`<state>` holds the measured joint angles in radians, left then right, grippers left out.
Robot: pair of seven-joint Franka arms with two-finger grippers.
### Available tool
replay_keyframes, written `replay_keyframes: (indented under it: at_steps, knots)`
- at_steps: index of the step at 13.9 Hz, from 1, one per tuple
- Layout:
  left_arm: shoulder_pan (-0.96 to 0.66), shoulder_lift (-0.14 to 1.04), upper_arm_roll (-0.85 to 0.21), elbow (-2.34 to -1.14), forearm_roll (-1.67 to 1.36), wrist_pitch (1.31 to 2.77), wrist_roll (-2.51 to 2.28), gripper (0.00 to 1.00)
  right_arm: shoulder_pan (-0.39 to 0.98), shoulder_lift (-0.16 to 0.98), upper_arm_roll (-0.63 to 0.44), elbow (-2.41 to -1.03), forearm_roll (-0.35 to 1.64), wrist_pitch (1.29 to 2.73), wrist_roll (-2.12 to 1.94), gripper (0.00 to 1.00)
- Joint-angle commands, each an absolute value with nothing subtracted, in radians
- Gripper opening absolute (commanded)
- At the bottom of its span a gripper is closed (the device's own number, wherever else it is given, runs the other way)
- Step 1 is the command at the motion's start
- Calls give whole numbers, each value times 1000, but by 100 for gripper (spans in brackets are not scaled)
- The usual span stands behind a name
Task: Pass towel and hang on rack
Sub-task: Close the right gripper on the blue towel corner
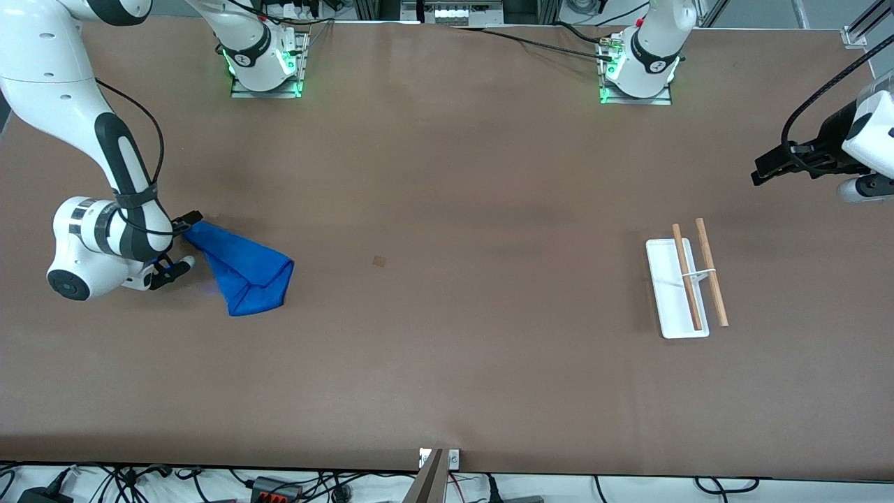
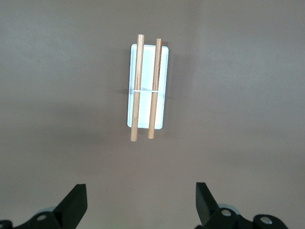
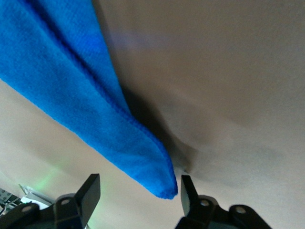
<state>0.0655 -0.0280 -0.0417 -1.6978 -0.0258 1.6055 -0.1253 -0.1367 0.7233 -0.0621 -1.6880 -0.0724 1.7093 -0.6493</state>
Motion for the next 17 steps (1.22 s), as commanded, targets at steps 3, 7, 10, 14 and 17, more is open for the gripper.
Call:
replay_keyframes:
  at_steps: [3,7,10,14,17]
  knots:
    - [69,-11,-40,-1667,-46,1592,-123,100,-137,712,-54,-1695,-75,1697,-661,65]
    - [69,-11,-40,-1666,-46,1592,-123,100,-138,715,-52,-1687,-60,1706,-655,52]
    - [69,-11,-40,-1666,-46,1592,-123,100,-137,715,-51,-1683,-55,1709,-655,8]
    - [69,-11,-40,-1666,-46,1592,-123,100,-137,712,-49,-1648,-57,1695,-649,0]
    - [71,-11,-38,-1666,-46,1592,-123,100,-133,709,-45,-1596,-40,1651,-647,0]
